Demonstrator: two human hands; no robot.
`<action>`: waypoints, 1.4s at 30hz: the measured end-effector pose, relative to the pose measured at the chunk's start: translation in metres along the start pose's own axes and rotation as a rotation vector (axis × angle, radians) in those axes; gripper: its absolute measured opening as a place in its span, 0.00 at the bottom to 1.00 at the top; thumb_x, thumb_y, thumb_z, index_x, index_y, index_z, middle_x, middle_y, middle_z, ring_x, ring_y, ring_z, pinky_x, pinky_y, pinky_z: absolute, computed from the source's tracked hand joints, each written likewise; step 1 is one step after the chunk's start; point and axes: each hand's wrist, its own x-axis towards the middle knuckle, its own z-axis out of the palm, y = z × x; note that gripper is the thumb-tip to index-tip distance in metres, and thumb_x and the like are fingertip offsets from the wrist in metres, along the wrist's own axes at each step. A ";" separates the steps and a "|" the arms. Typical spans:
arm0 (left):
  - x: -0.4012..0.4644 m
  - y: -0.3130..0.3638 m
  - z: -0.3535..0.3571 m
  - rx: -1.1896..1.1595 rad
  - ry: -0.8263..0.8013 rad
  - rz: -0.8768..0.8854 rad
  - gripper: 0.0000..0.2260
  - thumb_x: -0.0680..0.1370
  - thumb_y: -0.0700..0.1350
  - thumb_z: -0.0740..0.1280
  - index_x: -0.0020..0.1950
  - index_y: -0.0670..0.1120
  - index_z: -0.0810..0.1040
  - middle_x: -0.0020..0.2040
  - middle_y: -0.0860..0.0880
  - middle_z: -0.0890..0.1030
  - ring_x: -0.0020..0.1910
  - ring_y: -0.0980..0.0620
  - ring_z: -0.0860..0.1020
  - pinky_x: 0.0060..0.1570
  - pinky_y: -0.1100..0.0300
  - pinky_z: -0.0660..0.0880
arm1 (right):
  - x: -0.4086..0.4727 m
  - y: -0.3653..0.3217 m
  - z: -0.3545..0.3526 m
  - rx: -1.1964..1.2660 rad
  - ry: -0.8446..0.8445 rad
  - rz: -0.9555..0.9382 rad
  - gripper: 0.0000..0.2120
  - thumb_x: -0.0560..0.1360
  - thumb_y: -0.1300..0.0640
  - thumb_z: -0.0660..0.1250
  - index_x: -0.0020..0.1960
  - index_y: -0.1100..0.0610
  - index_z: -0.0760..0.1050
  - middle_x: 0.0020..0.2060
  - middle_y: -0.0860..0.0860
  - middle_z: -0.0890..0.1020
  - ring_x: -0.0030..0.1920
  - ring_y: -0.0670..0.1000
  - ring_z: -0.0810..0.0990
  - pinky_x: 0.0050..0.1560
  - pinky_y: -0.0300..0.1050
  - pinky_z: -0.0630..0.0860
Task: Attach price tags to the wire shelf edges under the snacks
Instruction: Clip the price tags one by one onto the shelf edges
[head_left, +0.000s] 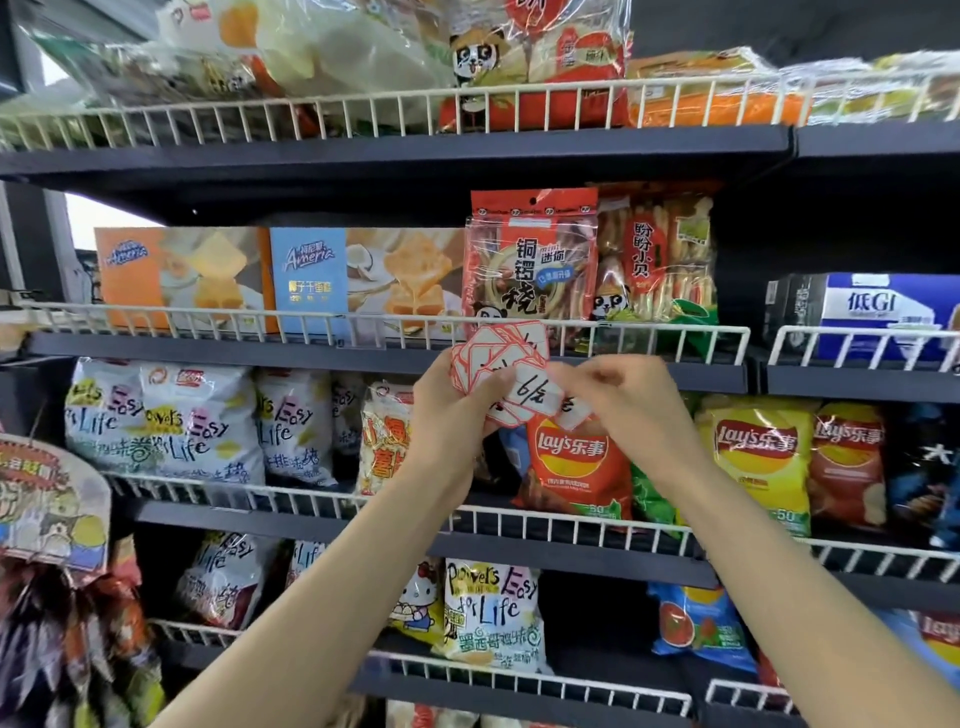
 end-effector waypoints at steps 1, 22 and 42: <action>0.000 0.000 -0.001 -0.024 -0.025 -0.008 0.09 0.75 0.37 0.68 0.54 0.44 0.77 0.48 0.44 0.84 0.44 0.49 0.83 0.38 0.60 0.78 | 0.000 -0.002 0.003 -0.021 -0.005 -0.019 0.12 0.71 0.46 0.71 0.35 0.54 0.81 0.33 0.50 0.83 0.38 0.50 0.82 0.43 0.49 0.78; 0.009 0.010 -0.014 -0.009 -0.087 0.025 0.13 0.74 0.35 0.69 0.58 0.42 0.76 0.51 0.42 0.83 0.46 0.46 0.83 0.38 0.60 0.78 | 0.006 -0.013 0.017 -0.014 0.039 -0.111 0.07 0.70 0.50 0.72 0.37 0.52 0.81 0.35 0.51 0.84 0.39 0.53 0.82 0.43 0.52 0.79; 0.020 0.009 0.001 -0.265 -0.030 -0.086 0.14 0.74 0.33 0.67 0.60 0.38 0.75 0.49 0.42 0.82 0.42 0.47 0.82 0.39 0.58 0.81 | 0.007 -0.015 0.032 -0.053 0.074 -0.093 0.11 0.73 0.51 0.68 0.36 0.55 0.82 0.31 0.47 0.82 0.33 0.47 0.79 0.36 0.37 0.73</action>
